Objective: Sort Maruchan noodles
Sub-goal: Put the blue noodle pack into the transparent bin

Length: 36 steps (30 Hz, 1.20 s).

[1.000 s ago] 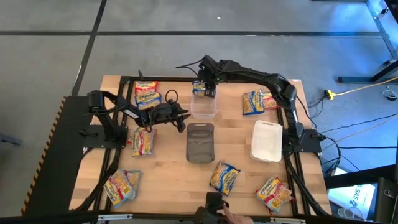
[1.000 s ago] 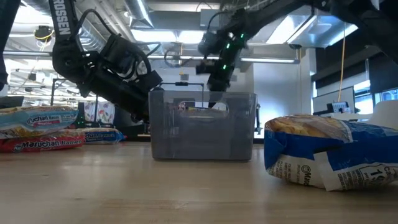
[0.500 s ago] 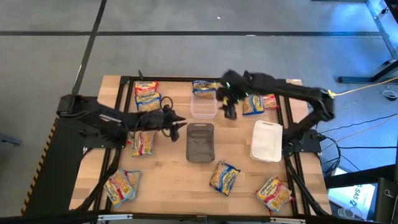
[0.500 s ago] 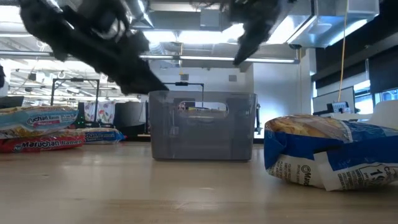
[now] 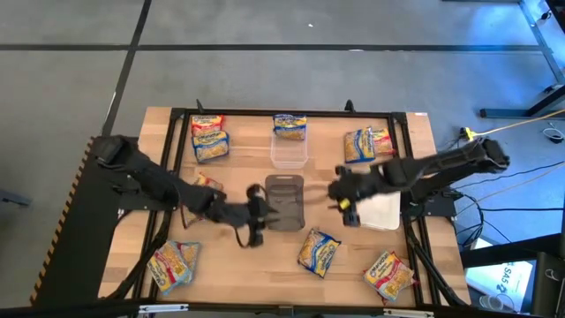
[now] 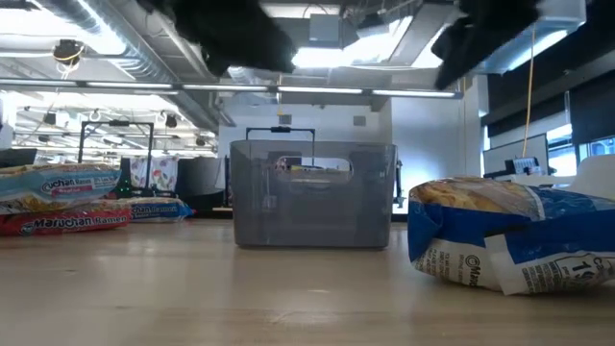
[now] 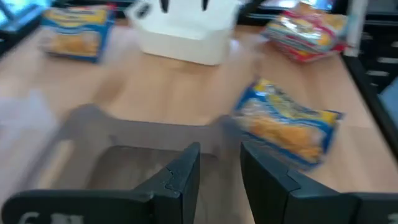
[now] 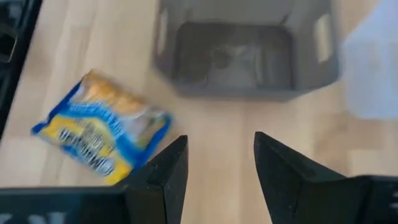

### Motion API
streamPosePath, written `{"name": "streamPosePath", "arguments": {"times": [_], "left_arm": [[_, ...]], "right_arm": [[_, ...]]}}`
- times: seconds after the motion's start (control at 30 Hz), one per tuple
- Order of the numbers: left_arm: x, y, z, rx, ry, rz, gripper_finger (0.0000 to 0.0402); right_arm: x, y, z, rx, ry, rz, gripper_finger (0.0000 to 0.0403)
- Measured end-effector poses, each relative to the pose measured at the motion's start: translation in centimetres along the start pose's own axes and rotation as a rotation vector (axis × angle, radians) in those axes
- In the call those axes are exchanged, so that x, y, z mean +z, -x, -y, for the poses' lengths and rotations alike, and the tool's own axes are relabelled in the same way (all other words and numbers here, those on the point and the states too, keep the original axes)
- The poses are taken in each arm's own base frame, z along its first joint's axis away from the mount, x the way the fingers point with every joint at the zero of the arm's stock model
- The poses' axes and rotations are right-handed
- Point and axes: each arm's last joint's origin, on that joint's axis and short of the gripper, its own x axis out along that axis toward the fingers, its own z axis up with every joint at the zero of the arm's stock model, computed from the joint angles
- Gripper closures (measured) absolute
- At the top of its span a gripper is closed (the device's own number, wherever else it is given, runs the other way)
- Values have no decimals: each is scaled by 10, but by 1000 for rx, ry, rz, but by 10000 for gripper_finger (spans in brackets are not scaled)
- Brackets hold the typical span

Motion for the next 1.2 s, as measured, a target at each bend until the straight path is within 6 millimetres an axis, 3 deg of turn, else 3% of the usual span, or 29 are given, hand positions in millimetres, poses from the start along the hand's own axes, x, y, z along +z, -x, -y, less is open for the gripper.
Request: {"name": "streamPosePath", "arguments": {"times": [0.3,0.6,0.9,1.2], "left_arm": [[-11,-46,79,-84,-16,-92,294],[-39,-88,111,-87,19,-164,294],[-54,-108,103,35,47,-137,294],[-52,-109,112,-142,120,-158,294]], "right_arm": [[-39,-12,-77,84,-27,65,245],[-91,-35,-118,163,-179,127,245],[-114,-75,-130,104,-194,84,245],[-108,-102,-110,-73,-222,111,245]]}}
